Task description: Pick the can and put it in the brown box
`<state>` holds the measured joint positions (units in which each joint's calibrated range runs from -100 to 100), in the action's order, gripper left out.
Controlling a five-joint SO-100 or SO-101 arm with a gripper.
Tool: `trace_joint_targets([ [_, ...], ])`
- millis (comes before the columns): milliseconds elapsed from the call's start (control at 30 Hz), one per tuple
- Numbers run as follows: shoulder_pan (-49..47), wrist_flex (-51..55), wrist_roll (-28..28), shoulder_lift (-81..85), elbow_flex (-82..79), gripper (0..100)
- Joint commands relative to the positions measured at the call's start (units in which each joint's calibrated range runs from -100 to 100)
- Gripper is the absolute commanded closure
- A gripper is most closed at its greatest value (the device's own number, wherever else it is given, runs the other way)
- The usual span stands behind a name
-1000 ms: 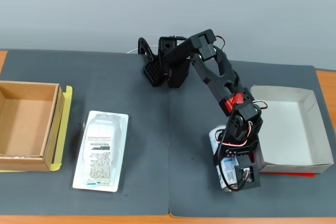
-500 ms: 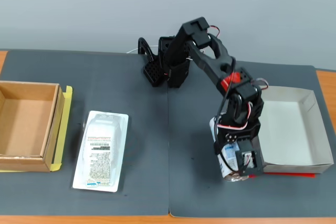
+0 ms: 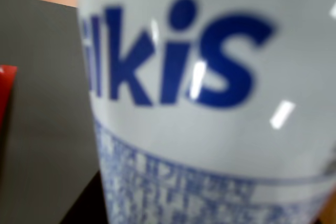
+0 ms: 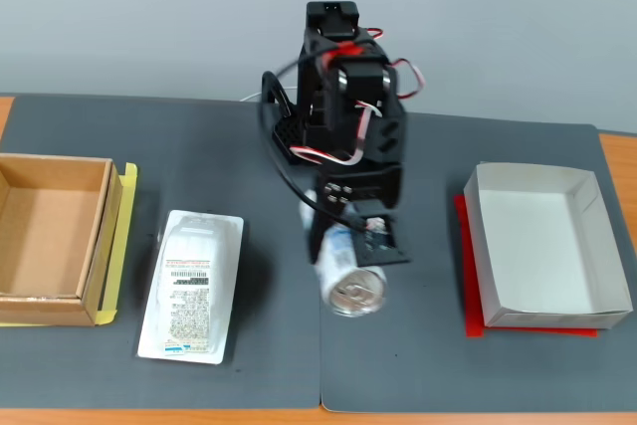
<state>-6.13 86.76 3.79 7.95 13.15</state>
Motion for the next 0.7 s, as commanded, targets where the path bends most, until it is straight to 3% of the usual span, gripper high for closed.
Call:
trace_joint_targets([
  [0, 7.1, 1.8, 10.3, 4.9, 4.8, 87],
  [133, 13.9, 2.0, 17.9, 5.4, 8.8, 87],
  [433, 28.4, 1.1, 28.9, 5.3, 10.8, 87],
  [667, 38.3, 1.1, 33.5, 2.5, 12.4, 87],
])
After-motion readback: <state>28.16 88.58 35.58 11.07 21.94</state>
